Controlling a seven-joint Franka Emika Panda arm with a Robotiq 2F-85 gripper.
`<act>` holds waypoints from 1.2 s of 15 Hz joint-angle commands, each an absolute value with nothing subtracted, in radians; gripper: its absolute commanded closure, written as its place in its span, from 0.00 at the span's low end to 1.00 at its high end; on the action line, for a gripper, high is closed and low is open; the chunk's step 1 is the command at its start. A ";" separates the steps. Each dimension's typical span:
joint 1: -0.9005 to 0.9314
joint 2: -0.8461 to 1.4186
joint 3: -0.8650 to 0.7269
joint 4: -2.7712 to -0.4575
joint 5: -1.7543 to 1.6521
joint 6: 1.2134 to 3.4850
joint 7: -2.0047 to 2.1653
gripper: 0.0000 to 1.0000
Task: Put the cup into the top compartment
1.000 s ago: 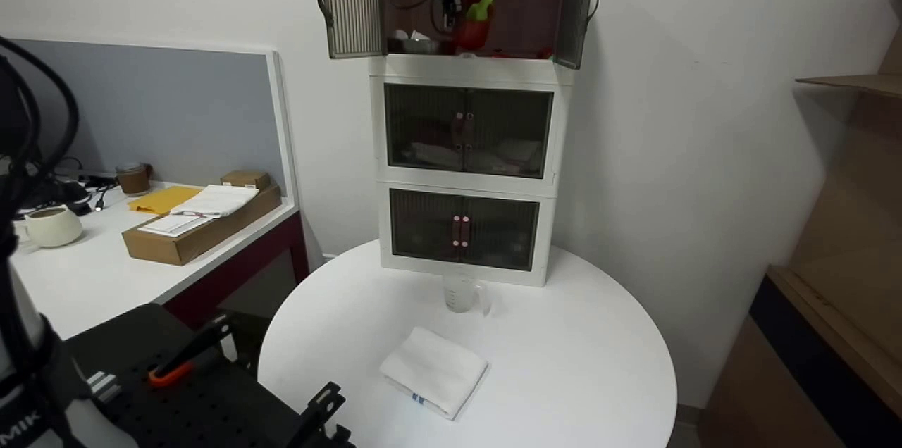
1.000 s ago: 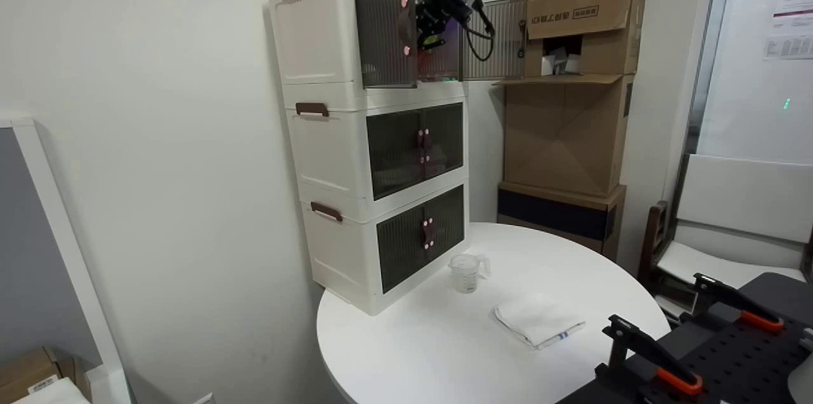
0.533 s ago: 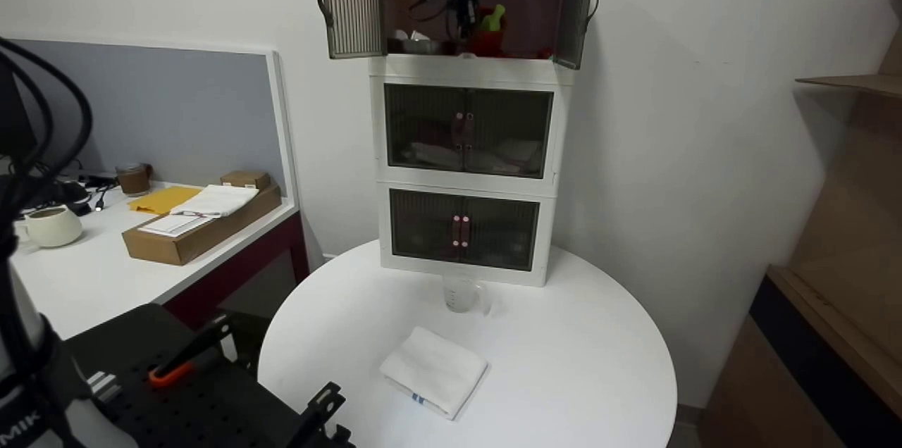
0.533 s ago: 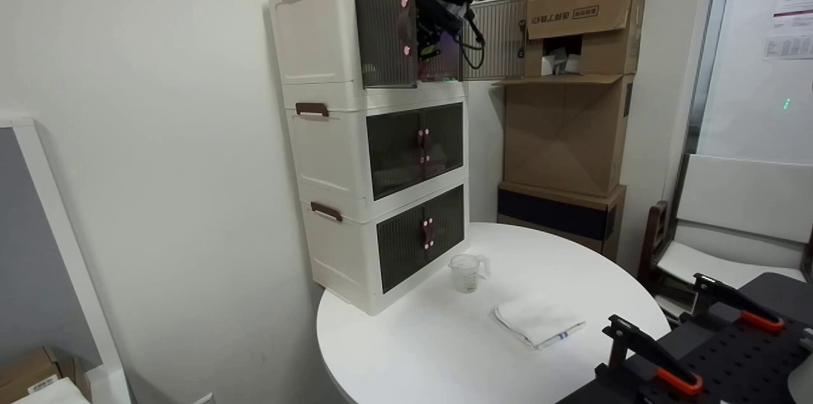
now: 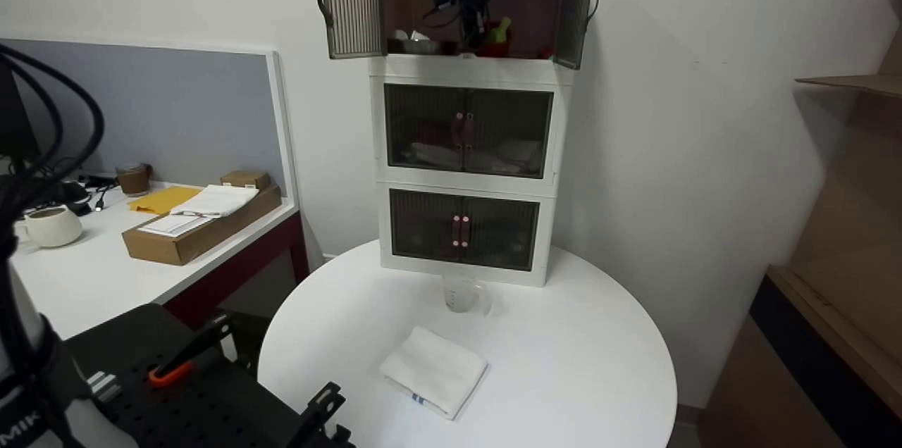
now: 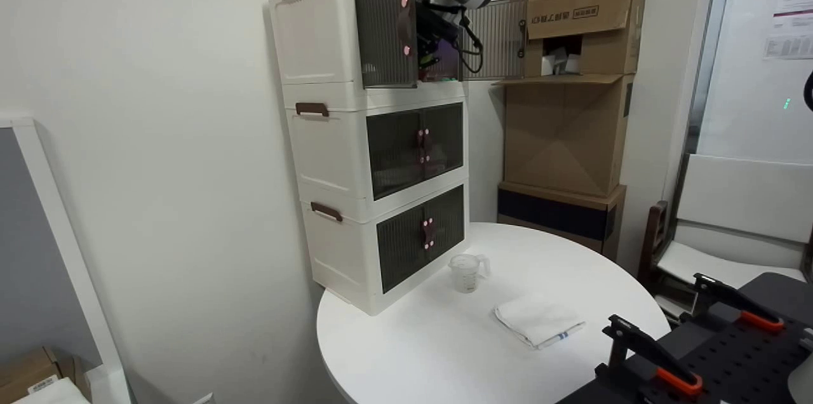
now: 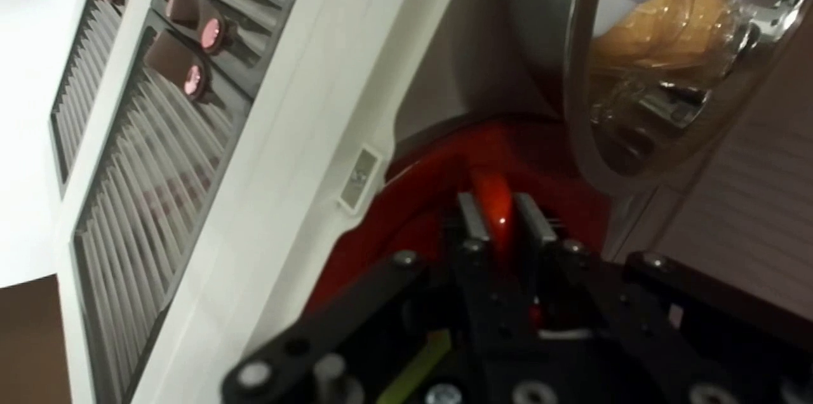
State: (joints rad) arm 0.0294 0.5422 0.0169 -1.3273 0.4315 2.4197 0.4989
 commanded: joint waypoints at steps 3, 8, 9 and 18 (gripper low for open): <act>0.041 0.589 -0.010 -1.236 0.355 2.368 0.572 0.53; 0.038 0.565 -0.004 -1.263 0.353 2.393 0.557 0.15; 0.035 0.548 0.002 -1.286 0.359 2.399 0.541 0.08; -0.003 0.247 0.045 -1.675 0.376 2.379 0.256 0.00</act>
State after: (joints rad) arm 0.0198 0.4028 0.0311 -1.4807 0.3786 2.4022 0.3683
